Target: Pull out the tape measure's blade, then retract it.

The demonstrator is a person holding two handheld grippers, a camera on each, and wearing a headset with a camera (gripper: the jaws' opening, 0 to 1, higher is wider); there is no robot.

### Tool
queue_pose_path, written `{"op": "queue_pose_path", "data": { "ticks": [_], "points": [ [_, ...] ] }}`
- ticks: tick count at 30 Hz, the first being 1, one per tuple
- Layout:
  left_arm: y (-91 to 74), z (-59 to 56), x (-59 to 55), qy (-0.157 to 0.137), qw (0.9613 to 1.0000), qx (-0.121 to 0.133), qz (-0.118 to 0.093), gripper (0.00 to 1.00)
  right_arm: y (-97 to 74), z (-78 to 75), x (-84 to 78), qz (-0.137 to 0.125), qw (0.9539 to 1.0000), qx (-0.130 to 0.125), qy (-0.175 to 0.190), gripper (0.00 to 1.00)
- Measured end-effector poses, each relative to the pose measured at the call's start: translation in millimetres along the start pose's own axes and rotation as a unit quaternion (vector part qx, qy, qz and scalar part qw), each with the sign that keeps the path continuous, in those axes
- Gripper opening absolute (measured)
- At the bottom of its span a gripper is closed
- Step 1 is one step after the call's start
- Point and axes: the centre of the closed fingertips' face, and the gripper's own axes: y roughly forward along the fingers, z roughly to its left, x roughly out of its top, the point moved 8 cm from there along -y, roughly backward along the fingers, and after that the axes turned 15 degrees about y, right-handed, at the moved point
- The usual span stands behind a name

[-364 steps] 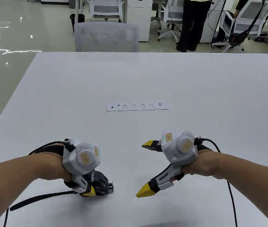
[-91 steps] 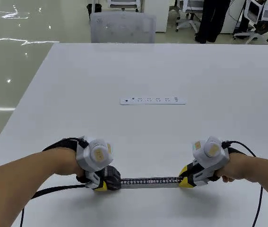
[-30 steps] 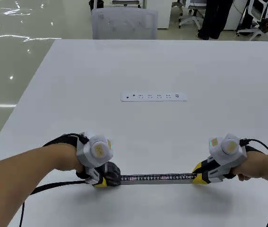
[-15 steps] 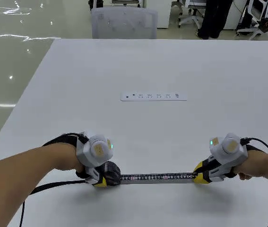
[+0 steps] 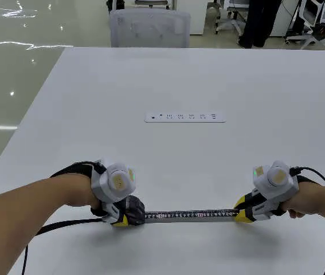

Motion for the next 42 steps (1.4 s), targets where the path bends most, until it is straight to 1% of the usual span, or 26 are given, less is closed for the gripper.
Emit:
{"op": "queue_pose_path", "data": {
  "ticks": [5,11,12,13,17,19,21,22,24,26,27,29,30,31,32,34,35,36,37,39,40,41,42],
  "points": [
    [0.4,-0.6,-0.6,0.003,1.0000,0.003,-0.003,0.35,0.8,1.6,2.6,0.011,0.9999,-0.001,-0.003,0.13],
    [0.4,-0.6,-0.6,0.005,0.9999,0.006,-0.006,0.35,3.0,2.3,6.2,0.034,0.9993,0.001,-0.015,0.14],
    [0.2,-0.5,-1.0,0.007,0.9999,0.007,-0.010,0.35,3.6,2.4,6.2,0.037,0.9993,-0.002,-0.009,0.14],
    [0.0,-0.6,-1.4,0.004,0.9999,0.007,-0.012,0.35,3.9,2.5,6.2,0.041,0.9991,-0.003,-0.001,0.14],
    [0.3,-1.4,-2.7,-0.014,0.9996,0.015,-0.022,0.36,5.0,5.0,10.0,0.060,0.9981,-0.011,-0.010,0.15],
    [0.2,-1.6,-3.2,-0.018,0.9994,0.018,-0.023,0.36,5.7,4.5,9.9,0.063,0.9978,-0.014,-0.011,0.15],
    [-0.3,-2.3,-4.6,-0.024,0.9993,0.020,-0.021,0.37,5.4,5.3,9.2,0.064,0.9977,-0.020,-0.014,0.15],
    [-1.0,-3.2,-6.0,-0.029,0.9993,0.019,-0.015,0.37,4.9,6.0,9.0,0.063,0.9977,-0.022,-0.014,0.15],
    [-2.6,-3.3,-7.1,-0.029,0.9992,0.024,-0.012,0.37,4.3,7.1,8.1,0.057,0.9979,-0.029,-0.004,0.16],
    [-4.5,-3.8,-8.0,-0.039,0.9988,0.027,-0.014,0.38,4.1,7.7,7.6,0.051,0.9981,-0.034,0.004,0.16],
    [-5.9,-4.6,-9.4,-0.049,0.9982,0.029,-0.017,0.39,3.6,8.4,6.6,0.040,0.9982,-0.038,0.020,0.16],
    [-8.0,-5.7,-11.8,-0.058,0.9974,0.036,-0.023,0.45,2.0,8.0,4.1,0.036,0.9977,-0.047,0.032,0.16],
    [-10.4,-6.9,-15.2,-0.073,0.9961,0.045,-0.021,0.48,0.8,8.9,1.8,0.033,0.9973,-0.052,0.040,0.16],
    [-11.4,-8.7,-18.6,-0.087,0.9950,0.045,-0.017,0.48,-0.4,9.4,0.5,0.029,0.9969,-0.057,0.046,0.16],
    [-12.5,-10.9,-22.6,-0.102,0.9935,0.045,-0.018,0.48,-2.5,10.1,-2.0,0.024,0.9960,-0.065,0.056,0.16],
    [-15.2,-12.9,-26.6,-0.113,0.9915,0.058,-0.025,0.50,-5.6,10.6,-5.8,0.021,0.9943,-0.077,0.071,0.15],
    [-16.8,-14.5,-29.2,-0.134,0.9880,0.067,-0.036,0.52,-8.3,11.8,-8.7,0.015,0.9942,-0.079,0.071,0.15],
    [-18.1,-15.8,-30.6,-0.151,0.9852,0.068,-0.045,0.54,-9.7,11.6,-11.1,0.009,0.9939,-0.082,0.073,0.15],
    [-21.0,-17.2,-31.6,-0.172,0.9809,0.073,-0.056,0.56,-12.0,12.3,-13.9,0.000,0.9932,-0.087,0.078,0.16],
    [-24.6,-18.4,-33.5,-0.191,0.9759,0.080,-0.070,0.60,-14.7,15.1,-17.4,-0.009,0.9919,-0.089,0.089,0.18],
    [-27.3,-18.9,-35.2,-0.200,0.9723,0.090,-0.079,0.61,-17.9,18.8,-19.7,-0.014,0.9916,-0.092,0.090,0.19],
    [-29.0,-19.4,-36.2,-0.208,0.9696,0.098,-0.084,0.62,-19.5,20.4,-21.4,-0.018,0.9911,-0.097,0.090,0.20],
    [-31.6,-20.9,-37.6,-0.221,0.9654,0.106,-0.090,0.63,-21.3,21.4,-24.2,-0.025,0.9904,-0.101,0.091,0.20]
  ]
}}
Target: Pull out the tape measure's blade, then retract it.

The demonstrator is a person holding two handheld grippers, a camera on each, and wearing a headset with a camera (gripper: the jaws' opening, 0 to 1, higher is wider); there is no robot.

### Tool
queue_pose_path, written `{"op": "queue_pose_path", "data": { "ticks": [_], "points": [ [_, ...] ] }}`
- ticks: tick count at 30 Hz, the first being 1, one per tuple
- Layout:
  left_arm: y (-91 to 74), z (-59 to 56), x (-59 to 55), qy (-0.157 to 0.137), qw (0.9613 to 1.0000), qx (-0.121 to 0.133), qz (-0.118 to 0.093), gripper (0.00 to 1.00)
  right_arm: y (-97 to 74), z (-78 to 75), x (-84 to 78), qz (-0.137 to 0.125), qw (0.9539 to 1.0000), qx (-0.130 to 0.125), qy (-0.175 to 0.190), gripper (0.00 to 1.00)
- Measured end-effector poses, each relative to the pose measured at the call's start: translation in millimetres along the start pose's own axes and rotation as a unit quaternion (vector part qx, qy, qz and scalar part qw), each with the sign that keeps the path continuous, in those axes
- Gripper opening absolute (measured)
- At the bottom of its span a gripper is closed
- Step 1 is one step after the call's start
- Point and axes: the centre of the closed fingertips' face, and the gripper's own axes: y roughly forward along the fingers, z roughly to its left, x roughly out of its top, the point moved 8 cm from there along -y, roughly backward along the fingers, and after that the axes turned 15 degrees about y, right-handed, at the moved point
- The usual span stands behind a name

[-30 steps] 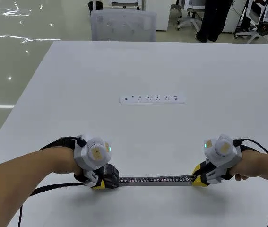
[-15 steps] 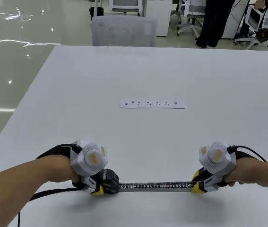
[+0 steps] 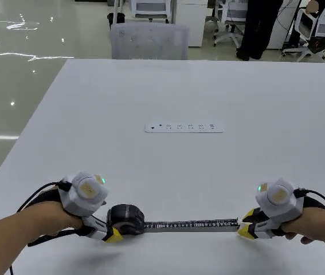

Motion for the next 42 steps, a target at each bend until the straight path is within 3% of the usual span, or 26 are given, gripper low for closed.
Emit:
{"op": "queue_pose_path", "data": {
  "ticks": [2,4,5,7,8,9,10,11,12,14,15,17,19,22,24,29,33,36,42],
  "points": [
    [-5.0,-4.1,-1.0,-0.024,0.9996,0.004,-0.015,0.64,-5.7,3.3,-3.6,-0.014,0.9997,-0.013,0.012,0.17],
    [-9.7,-8.7,-2.0,-0.030,0.9992,0.002,-0.026,0.64,-9.6,6.3,-7.8,-0.021,0.9996,-0.019,0.008,0.15],
    [-13.1,-11.7,-2.4,-0.026,0.9988,0.008,-0.040,0.64,-11.0,7.3,-9.2,-0.035,0.9987,-0.029,0.021,0.17],
    [-18.1,-14.2,-5.1,-0.024,0.9978,0.019,-0.059,0.64,-14.8,13.5,-11.4,-0.055,0.9973,-0.022,0.044,0.21],
    [-23.0,-15.1,-9.0,-0.044,0.9961,0.026,-0.072,0.64,-17.6,16.4,-15.4,-0.059,0.9957,-0.026,0.065,0.28],
    [-27.0,-15.3,-12.1,-0.078,0.9929,0.031,-0.084,0.65,-19.4,18.2,-17.2,-0.069,0.9948,-0.028,0.070,0.32],
    [-31.7,-16.0,-16.8,-0.134,0.9840,0.032,-0.113,0.67,-23.0,20.3,-21.2,-0.077,0.9943,-0.033,0.067,0.35],
    [-34.9,-18.2,-20.7,-0.165,0.9781,0.028,-0.123,0.72,-25.5,21.6,-24.3,-0.085,0.9927,-0.036,0.078,0.35],
    [-38.2,-19.4,-26.8,-0.176,0.9757,0.036,-0.126,0.80,-27.2,22.9,-27.5,-0.097,0.9900,-0.035,0.097,0.36],
    [-44.3,-19.1,-40.1,-0.182,0.9714,0.070,-0.135,0.82,-31.2,25.7,-36.4,-0.107,0.9859,-0.035,0.124,0.39],
    [-50.5,-25.0,-43.1,-0.200,0.9666,0.075,-0.142,0.83,-35.3,26.8,-40.9,-0.117,0.9821,-0.046,0.140,0.41],
    [-56.0,-33.5,-47.2,-0.214,0.9621,0.079,-0.149,0.87,-39.0,29.0,-43.8,-0.154,0.9731,-0.043,0.166,0.43],
    [-61.7,-40.5,-53.0,-0.203,0.9628,0.101,-0.148,0.89,-44.4,33.1,-52.5,-0.153,0.9732,-0.045,0.166,0.46],
    [-69.7,-52.6,-56.2,-0.189,0.9660,0.105,-0.142,0.90,-51.7,44.0,-61.1,-0.155,0.9730,-0.051,0.163,0.49],
    [-75.4,-57.3,-56.9,-0.183,0.9652,0.113,-0.148,0.91,-55.9,47.5,-65.8,-0.158,0.9731,-0.066,0.154,0.49],
    [-86.5,-68.9,-66.2,-0.182,0.9635,0.128,-0.149,0.95,-66.9,61.9,-76.1,-0.164,0.9742,-0.066,0.140,0.54],
    [-93.3,-79.7,-70.6,-0.162,0.9686,0.129,-0.137,0.94,-75.3,69.6,-82.2,-0.171,0.9749,-0.066,0.127,0.54],
    [-98.7,-85.2,-72.3,-0.168,0.9669,0.130,-0.141,0.95,-83.3,71.2,-83.1,-0.190,0.9709,-0.077,0.124,0.59],
    [-106.5,-91.7,-78.2,-0.181,0.9613,0.140,-0.153,1.00,-87.9,73.1,-88.3,-0.212,0.9639,-0.079,0.140,0.81]
  ]
}}
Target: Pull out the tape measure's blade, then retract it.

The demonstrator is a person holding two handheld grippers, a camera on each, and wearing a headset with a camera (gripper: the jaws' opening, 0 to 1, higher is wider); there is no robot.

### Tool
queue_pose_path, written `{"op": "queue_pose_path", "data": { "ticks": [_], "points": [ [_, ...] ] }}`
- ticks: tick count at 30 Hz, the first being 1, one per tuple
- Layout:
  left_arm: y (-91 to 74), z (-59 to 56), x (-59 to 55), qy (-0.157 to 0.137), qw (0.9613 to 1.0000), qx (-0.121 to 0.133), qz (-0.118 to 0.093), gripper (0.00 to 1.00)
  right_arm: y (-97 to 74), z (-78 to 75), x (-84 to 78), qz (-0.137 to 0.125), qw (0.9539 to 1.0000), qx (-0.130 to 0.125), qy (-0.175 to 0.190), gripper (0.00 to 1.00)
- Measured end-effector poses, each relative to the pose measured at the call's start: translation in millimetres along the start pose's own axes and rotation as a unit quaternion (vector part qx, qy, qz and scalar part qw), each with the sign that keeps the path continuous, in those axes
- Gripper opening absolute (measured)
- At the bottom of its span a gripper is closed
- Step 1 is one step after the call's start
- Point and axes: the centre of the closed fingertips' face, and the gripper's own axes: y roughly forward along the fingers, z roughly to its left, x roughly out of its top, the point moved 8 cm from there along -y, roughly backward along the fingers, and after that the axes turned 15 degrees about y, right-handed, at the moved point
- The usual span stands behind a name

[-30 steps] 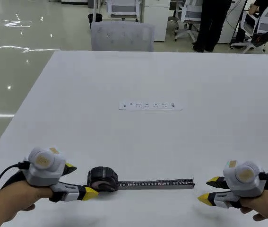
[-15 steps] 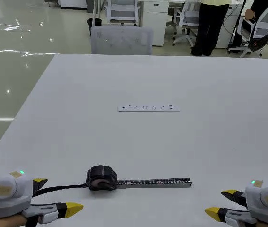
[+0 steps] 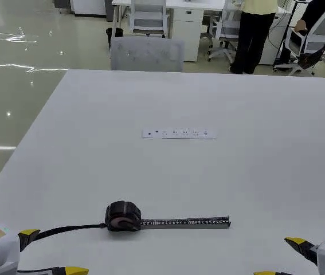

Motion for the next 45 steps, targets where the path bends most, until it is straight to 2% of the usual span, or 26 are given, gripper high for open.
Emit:
{"op": "queue_pose_path", "data": {
  "ticks": [2,4,6,8,9,11,13,16,18,21,26,28,31,35,37,39,40,45],
  "points": [
    [-1.7,-0.9,-2.4,-0.005,1.0000,-0.001,-0.002,1.00,-0.4,-3.5,-2.7,-0.002,0.9999,-0.013,-0.010,0.87],
    [-3.7,-2.5,-6.2,-0.003,1.0000,0.001,0.006,1.00,-2.9,-4.9,-4.8,-0.006,0.9999,-0.015,-0.006,0.91],
    [-5.9,-2.7,-7.0,-0.010,0.9999,0.002,0.002,1.00,-4.8,-6.0,-9.6,-0.006,0.9998,-0.021,0.003,1.00],
    [-7.1,-1.6,-6.8,-0.013,0.9999,0.006,-0.002,1.00,-9.0,-7.0,-14.7,-0.001,0.9996,-0.025,0.011,1.00],
    [-7.4,-1.3,-7.0,-0.014,0.9999,0.006,-0.002,1.00,-10.9,-7.2,-15.6,-0.008,0.9996,-0.025,0.015,1.00],
    [-8.2,-0.6,-6.6,-0.014,0.9999,0.010,-0.003,1.00,-14.9,-12.1,-16.4,-0.019,0.9987,-0.043,0.019,1.00],
    [-9.1,0.3,-4.3,-0.006,0.9999,0.013,-0.009,1.00,-17.3,-12.5,-17.0,-0.026,0.9981,-0.036,0.043,1.00],
    [-10.6,3.2,-0.6,-0.009,0.9997,0.016,-0.016,1.00,-19.5,-13.8,-17.9,-0.016,0.9984,-0.042,0.035,1.00],
    [-10.6,7.1,-1.3,0.007,0.9995,0.029,-0.008,1.00,-23.1,-15.5,-17.7,-0.018,0.9983,-0.040,0.039,1.00],
    [-10.3,5.9,0.9,-0.009,0.9996,0.019,-0.017,1.00,-28.0,-17.4,-14.5,-0.022,0.9978,-0.041,0.046,1.00],
    [-10.5,4.3,-0.8,0.000,0.9999,0.009,-0.012,1.00,-30.4,-17.6,-13.0,-0.008,0.9991,-0.041,0.009,1.00],
    [-11.7,3.0,-1.9,0.007,0.9999,0.011,-0.007,1.00,-30.1,-15.4,-13.5,-0.001,0.9994,-0.034,0.007,1.00],
    [-13.4,1.2,-2.1,0.007,0.9998,0.012,-0.012,1.00,-29.4,-13.8,-15.2,0.007,0.9994,-0.032,-0.008,1.00],
    [-13.4,2.0,-5.2,0.010,0.9997,0.020,-0.005,1.00,-28.5,-11.3,-16.1,0.011,0.9995,-0.023,-0.021,1.00],
    [-12.4,2.3,-8.3,0.010,0.9996,0.025,0.009,1.00,-28.0,-8.2,-17.4,0.023,0.9993,-0.019,-0.024,0.98],
    [-12.0,2.2,-9.1,0.013,0.9995,0.028,0.008,1.00,-26.8,-5.5,-18.1,0.037,0.9987,-0.018,-0.029,0.98],
    [-11.8,1.9,-8.9,0.012,0.9995,0.028,0.006,1.00,-25.9,-5.5,-18.0,0.036,0.9984,-0.013,-0.041,0.98],
    [-9.3,1.6,-8.9,0.013,0.9996,0.025,-0.002,1.00,-24.9,-6.0,-8.9,0.033,0.9986,-0.008,-0.040,0.98]
  ]
}}
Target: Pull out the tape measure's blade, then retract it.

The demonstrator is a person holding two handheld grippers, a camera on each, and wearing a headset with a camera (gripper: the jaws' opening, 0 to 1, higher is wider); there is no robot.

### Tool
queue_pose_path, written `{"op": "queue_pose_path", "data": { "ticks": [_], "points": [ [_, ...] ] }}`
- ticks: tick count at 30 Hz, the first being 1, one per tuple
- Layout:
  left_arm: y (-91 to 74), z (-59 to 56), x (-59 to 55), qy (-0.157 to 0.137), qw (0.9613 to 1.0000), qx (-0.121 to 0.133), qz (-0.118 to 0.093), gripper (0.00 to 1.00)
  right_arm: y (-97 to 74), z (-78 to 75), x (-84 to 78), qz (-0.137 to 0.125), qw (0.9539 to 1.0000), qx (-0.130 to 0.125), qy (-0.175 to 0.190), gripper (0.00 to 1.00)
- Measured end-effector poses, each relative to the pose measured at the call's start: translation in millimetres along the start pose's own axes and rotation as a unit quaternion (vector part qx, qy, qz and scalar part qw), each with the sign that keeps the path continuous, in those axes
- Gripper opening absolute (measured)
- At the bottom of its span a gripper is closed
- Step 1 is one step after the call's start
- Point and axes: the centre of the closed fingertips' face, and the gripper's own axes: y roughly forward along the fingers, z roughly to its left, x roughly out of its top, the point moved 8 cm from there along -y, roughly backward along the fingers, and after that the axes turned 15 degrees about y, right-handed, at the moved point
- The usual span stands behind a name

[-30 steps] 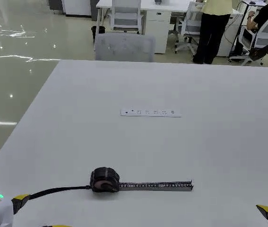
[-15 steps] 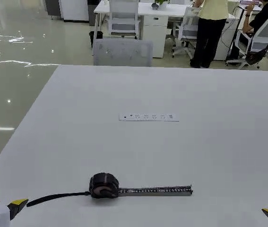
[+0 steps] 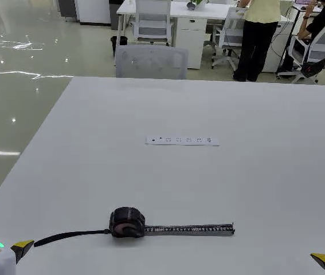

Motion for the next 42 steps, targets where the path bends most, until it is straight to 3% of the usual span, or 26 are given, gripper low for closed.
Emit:
{"op": "queue_pose_path", "data": {
  "ticks": [4,10,12,15,19,25,28,34,42],
  "points": [
    [1.8,2.4,1.4,-0.002,1.0000,0.002,-0.003,1.00,-1.0,-1.0,6.8,-0.001,1.0000,0.001,-0.010,0.97],
    [7.6,5.9,5.4,-0.012,0.9998,0.016,-0.006,1.00,-4.2,-4.2,2.2,0.004,0.9996,-0.016,-0.024,1.00],
    [10.0,6.5,7.4,-0.011,0.9998,0.017,-0.008,1.00,-4.7,-4.5,-0.2,0.007,0.9998,-0.012,-0.015,1.00],
    [12.5,6.4,13.4,-0.004,0.9998,0.017,-0.007,1.00,-5.8,-3.6,-0.8,0.004,0.9990,-0.012,-0.044,0.99],
    [13.8,8.8,19.8,-0.006,0.9996,0.025,-0.008,1.00,-5.7,-2.8,0.9,0.008,0.9993,-0.007,-0.037,1.00],
    [10.9,-0.9,23.1,0.002,0.9998,0.019,-0.009,1.00,2.0,3.9,4.9,0.014,0.9992,0.005,-0.036,1.00],
    [9.0,-5.3,22.3,-0.012,0.9998,0.019,0.001,1.00,2.1,5.5,9.1,0.013,0.9989,0.002,-0.045,1.00],
    [7.9,-17.3,34.7,-0.026,0.9995,0.016,-0.010,1.00,0.0,7.5,14.2,0.027,0.9981,0.017,-0.052,1.00],
    [19.9,-23.9,47.4,-0.019,0.9996,0.023,0.000,1.00,3.0,2.8,29.0,0.039,0.9955,0.028,-0.082,0.99]
  ]
}}
